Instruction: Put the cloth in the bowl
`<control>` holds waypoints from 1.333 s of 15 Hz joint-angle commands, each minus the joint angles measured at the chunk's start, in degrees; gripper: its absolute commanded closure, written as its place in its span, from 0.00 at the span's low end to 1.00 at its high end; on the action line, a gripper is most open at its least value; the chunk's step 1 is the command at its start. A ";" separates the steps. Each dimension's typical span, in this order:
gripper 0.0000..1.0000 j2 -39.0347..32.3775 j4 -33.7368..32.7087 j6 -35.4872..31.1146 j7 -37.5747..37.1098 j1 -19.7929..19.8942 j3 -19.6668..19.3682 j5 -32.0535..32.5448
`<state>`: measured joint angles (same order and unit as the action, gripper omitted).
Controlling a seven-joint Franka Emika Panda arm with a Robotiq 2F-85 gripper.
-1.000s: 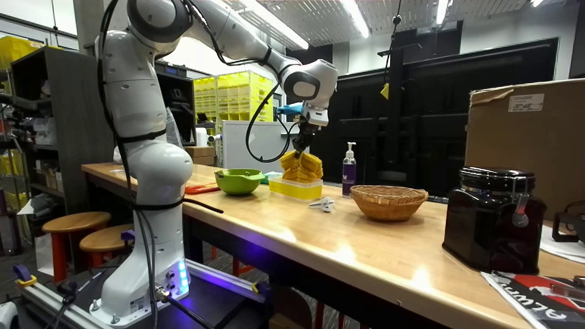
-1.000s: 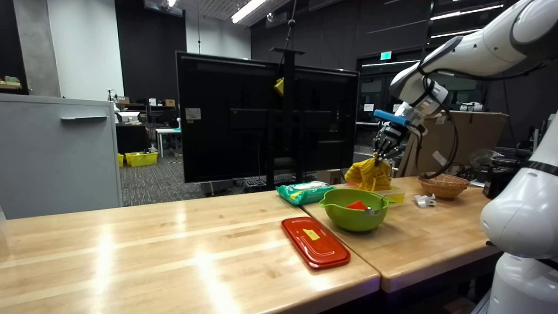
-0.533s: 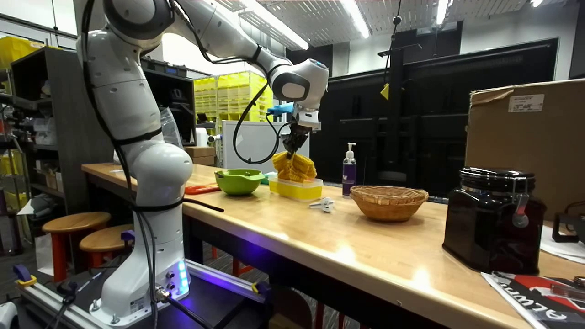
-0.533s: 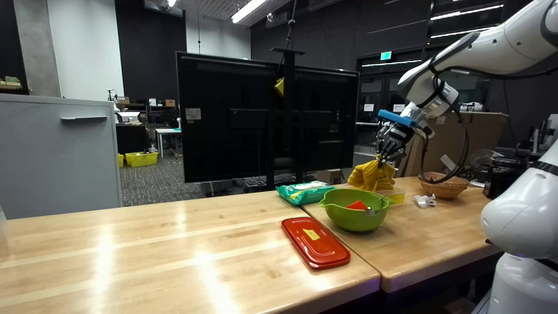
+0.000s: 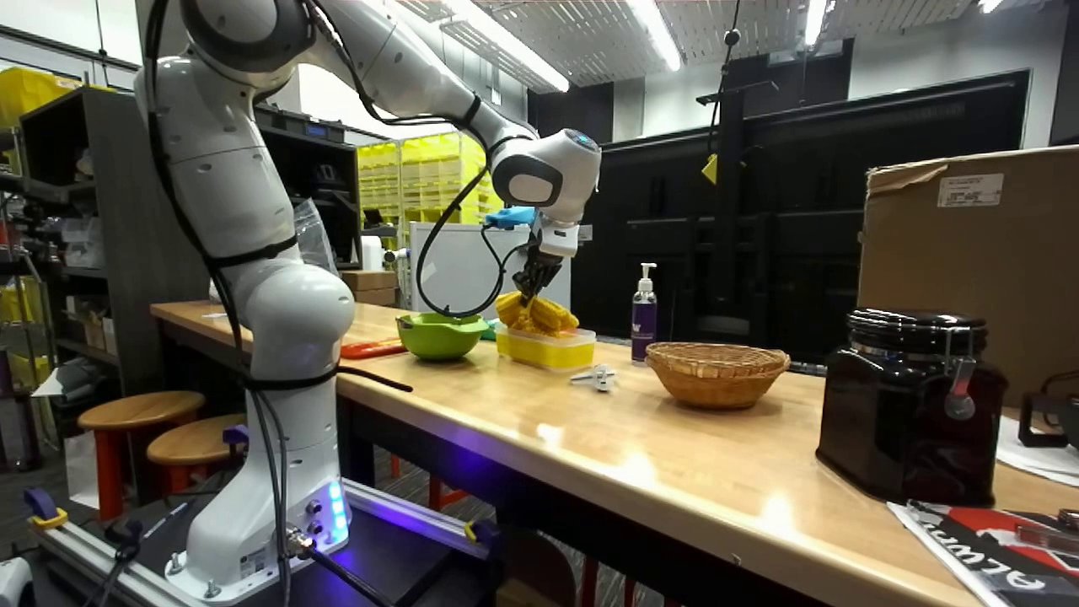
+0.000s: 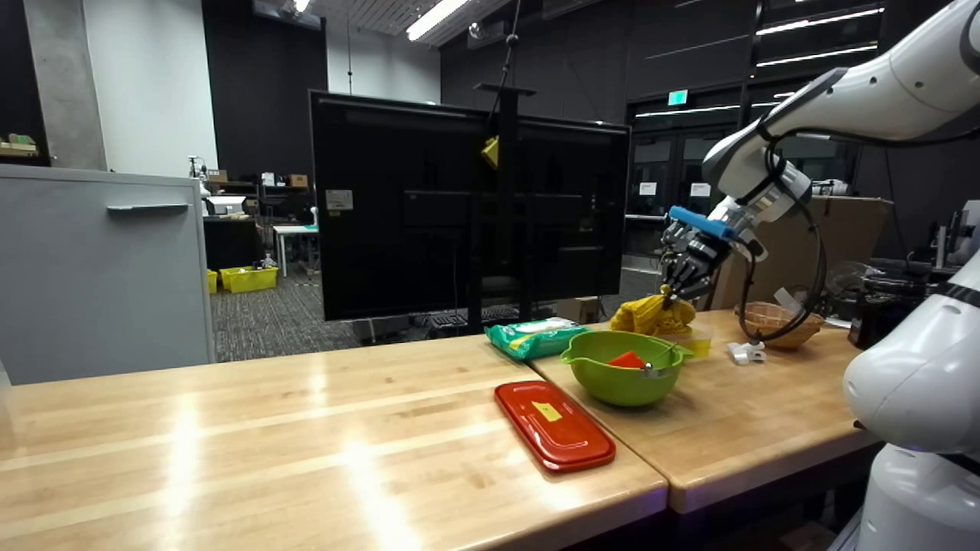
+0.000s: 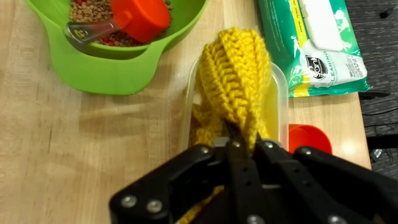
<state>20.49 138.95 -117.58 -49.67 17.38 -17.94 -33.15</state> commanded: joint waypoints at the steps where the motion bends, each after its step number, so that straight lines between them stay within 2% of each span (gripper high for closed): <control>1: 0.98 -1.09 -0.11 0.41 2.83 0.76 -0.21 -2.53; 20: 0.98 -12.50 -5.65 4.26 10.17 1.37 -2.21 -7.16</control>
<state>10.15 135.29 -115.48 -41.68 17.87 -19.87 -38.35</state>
